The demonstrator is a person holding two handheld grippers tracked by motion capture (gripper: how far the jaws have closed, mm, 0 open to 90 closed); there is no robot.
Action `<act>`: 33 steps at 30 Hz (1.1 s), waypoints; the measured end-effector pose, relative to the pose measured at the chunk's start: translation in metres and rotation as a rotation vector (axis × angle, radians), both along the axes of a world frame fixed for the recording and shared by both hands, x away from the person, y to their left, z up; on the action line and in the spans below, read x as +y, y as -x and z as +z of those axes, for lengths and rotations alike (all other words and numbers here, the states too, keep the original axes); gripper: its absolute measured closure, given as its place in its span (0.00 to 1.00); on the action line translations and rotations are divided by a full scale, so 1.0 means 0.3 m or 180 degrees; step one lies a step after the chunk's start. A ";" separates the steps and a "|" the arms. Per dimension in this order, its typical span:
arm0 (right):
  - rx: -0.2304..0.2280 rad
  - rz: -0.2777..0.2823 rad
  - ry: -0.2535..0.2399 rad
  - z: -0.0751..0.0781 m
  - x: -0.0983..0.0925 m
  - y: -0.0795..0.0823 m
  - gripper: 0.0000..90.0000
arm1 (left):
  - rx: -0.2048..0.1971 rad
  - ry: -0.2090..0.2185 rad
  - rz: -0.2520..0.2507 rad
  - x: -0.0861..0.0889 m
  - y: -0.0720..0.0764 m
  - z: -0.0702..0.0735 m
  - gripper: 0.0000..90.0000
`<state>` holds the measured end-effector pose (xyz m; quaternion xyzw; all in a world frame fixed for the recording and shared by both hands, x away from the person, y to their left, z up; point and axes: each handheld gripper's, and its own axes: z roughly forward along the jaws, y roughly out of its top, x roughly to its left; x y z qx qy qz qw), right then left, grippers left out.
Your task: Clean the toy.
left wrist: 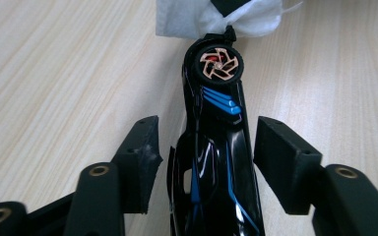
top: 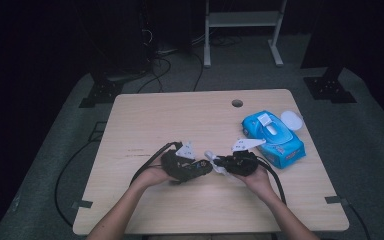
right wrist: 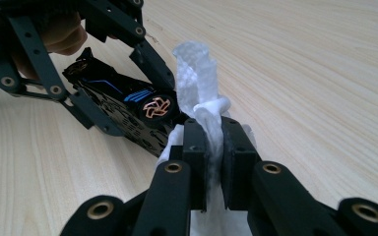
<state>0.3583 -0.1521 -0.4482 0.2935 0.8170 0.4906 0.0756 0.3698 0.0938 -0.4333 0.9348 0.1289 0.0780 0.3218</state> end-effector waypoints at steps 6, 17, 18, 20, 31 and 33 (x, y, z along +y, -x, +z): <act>0.0053 0.0022 -0.0035 -0.008 -0.001 -0.001 0.91 | 0.0116 -0.0261 0.0052 -0.040 -0.012 -0.006 0.56; 0.0111 0.0057 -0.0099 -0.010 -0.007 -0.006 0.91 | 0.0058 -0.0396 0.0076 -0.068 -0.007 0.000 0.65; 0.0114 0.0068 -0.0124 -0.007 -0.012 -0.007 0.91 | 0.0050 -0.0337 0.0071 -0.064 -0.004 0.002 0.65; 0.0174 0.0099 -0.0225 0.006 -0.023 -0.009 0.91 | -0.0015 -0.0215 0.0036 -0.057 0.007 0.008 0.65; 0.0256 0.0365 -0.0558 0.104 -0.051 -0.004 0.92 | -0.0242 0.0239 -0.0058 -0.040 0.042 0.063 0.72; 0.0277 0.0338 -0.0522 0.093 -0.054 -0.010 0.91 | -0.0212 0.0221 -0.0048 -0.042 0.040 0.058 0.72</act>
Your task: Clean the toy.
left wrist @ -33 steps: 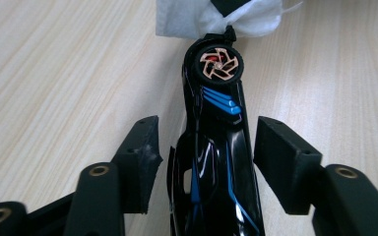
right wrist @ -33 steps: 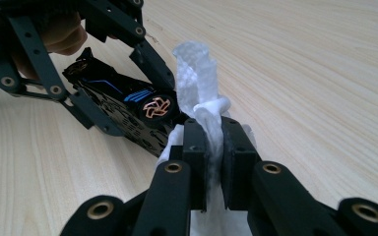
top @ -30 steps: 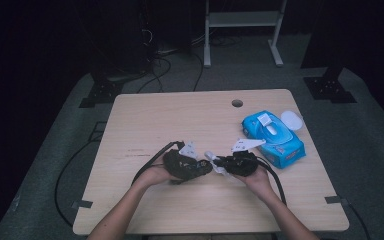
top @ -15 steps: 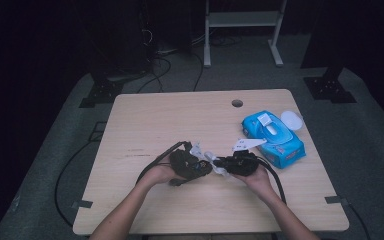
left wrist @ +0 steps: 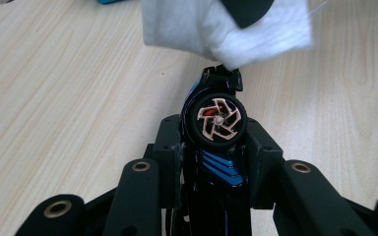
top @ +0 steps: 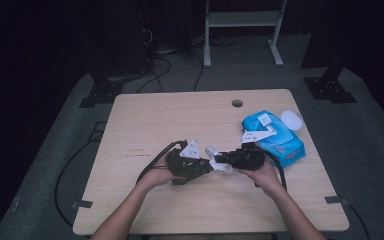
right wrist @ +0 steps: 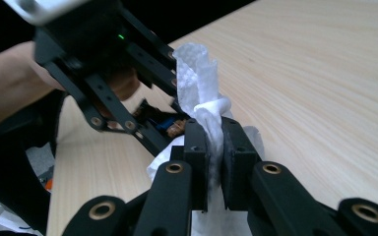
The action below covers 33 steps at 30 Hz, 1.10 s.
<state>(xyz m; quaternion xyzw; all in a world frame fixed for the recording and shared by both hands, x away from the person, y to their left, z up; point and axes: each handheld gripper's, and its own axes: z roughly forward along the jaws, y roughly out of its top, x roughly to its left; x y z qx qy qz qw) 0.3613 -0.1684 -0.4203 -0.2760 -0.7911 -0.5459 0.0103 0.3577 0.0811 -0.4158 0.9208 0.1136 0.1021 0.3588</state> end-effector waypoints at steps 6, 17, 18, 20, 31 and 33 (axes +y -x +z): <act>0.0058 -0.0066 0.0104 -0.032 -0.005 -0.011 0.91 | 0.0153 -0.0334 0.0000 -0.026 -0.021 -0.038 0.71; 0.0089 -0.0122 0.0158 -0.055 -0.008 -0.013 0.91 | 0.0291 -0.0860 0.0062 -0.072 -0.038 -0.054 0.65; 0.0091 -0.0127 0.0153 -0.055 -0.008 -0.013 0.91 | 0.0316 -0.0876 0.0067 -0.076 -0.038 -0.055 0.68; 0.0083 -0.0121 0.0150 -0.057 -0.008 -0.015 0.91 | 0.0310 -0.0929 0.0053 -0.082 -0.038 -0.051 0.69; 0.0027 0.0118 -0.0169 0.019 0.015 0.003 0.92 | -0.0023 -0.0381 -0.0165 -0.062 0.010 0.005 0.70; 0.0025 0.0138 -0.0248 0.035 0.016 0.004 0.92 | -0.0092 -0.0317 -0.0173 -0.061 0.019 0.018 0.70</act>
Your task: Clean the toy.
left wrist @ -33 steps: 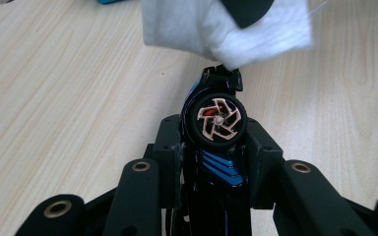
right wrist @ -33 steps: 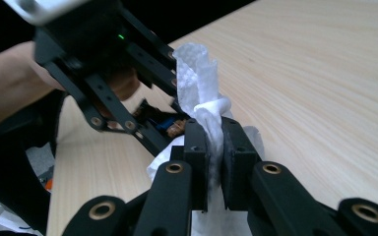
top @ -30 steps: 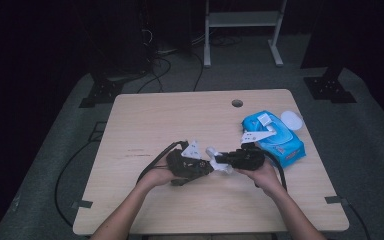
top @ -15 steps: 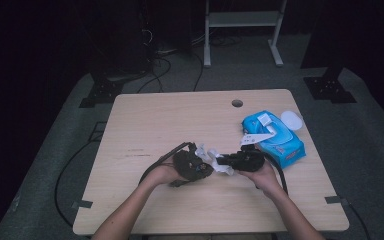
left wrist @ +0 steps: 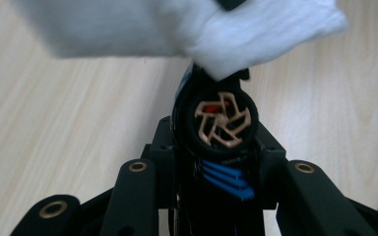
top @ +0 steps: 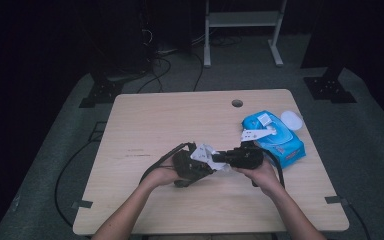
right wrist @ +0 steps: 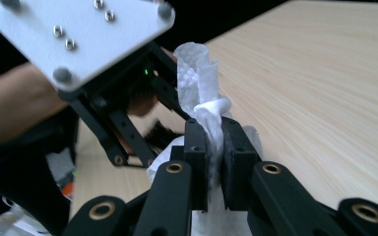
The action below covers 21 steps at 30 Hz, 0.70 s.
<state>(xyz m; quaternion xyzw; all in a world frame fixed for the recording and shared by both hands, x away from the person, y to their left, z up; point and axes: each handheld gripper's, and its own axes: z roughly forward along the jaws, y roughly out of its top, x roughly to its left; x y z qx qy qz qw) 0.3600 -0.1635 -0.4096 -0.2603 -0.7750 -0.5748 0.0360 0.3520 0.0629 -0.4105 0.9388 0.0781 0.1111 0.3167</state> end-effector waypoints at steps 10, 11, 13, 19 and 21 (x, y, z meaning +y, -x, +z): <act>0.0065 -0.0100 0.0024 -0.008 -0.041 -0.003 0.92 | -0.0009 0.0267 -0.0005 0.023 0.012 0.012 0.71; 0.0058 -0.0083 -0.0007 0.000 -0.035 0.000 0.92 | -0.0019 0.0285 -0.0007 0.022 0.012 0.014 0.71; 0.0012 -0.0034 -0.0075 0.019 -0.022 0.005 0.92 | -0.0031 0.0313 -0.0005 0.024 0.012 0.021 0.71; 0.0018 -0.0133 -0.0035 0.006 -0.039 -0.002 0.92 | -0.0036 0.0432 0.0040 0.049 0.012 0.034 0.71; 0.0082 -0.0177 0.0014 -0.022 -0.051 -0.005 0.92 | -0.0036 0.0456 0.0036 0.054 0.010 0.037 0.71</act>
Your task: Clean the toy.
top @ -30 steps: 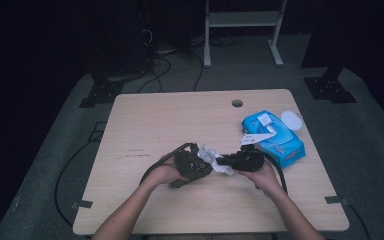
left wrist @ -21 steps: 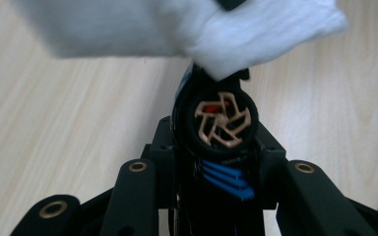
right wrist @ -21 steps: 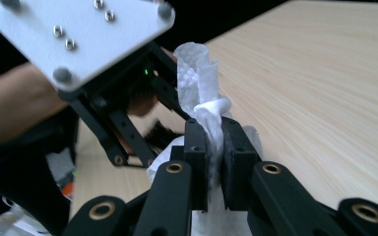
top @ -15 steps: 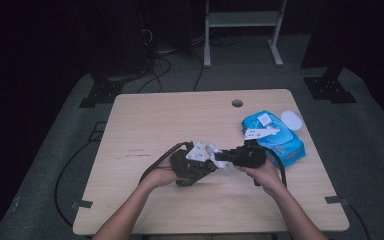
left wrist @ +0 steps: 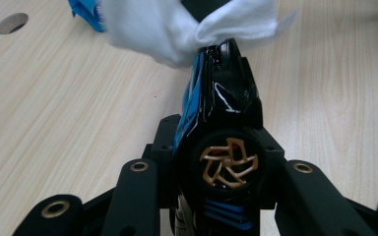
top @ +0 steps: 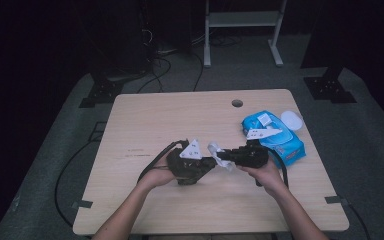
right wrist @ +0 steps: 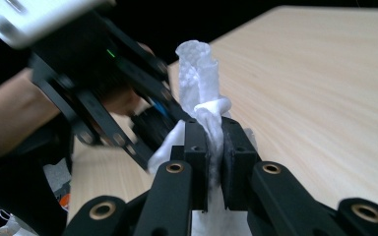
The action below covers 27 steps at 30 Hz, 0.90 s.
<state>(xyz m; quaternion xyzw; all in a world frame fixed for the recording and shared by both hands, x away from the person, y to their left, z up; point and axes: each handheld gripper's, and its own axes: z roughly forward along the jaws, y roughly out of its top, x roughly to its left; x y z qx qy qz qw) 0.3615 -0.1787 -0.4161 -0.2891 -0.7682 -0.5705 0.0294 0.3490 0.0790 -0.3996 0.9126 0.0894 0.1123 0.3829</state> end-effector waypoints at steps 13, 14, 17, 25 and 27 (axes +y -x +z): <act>0.0269 0.0020 -0.0046 -0.052 -0.019 0.018 0.92 | -0.0053 0.0374 0.0015 -0.019 -0.006 0.021 0.73; 0.0257 0.0021 -0.0072 -0.046 -0.022 0.018 0.92 | -0.0077 0.0408 0.0018 -0.019 -0.005 0.022 0.73; 0.0218 0.0034 -0.0140 -0.017 -0.022 0.020 0.92 | -0.0107 0.0545 0.0038 -0.014 -0.004 0.023 0.73; 0.0073 0.0149 -0.0091 0.033 0.040 0.021 0.92 | -0.0067 0.0795 0.0131 0.071 0.010 0.003 0.73; 0.0046 0.0187 -0.0090 0.031 0.066 0.014 0.92 | 0.0011 0.0869 0.0167 0.106 0.010 -0.004 0.72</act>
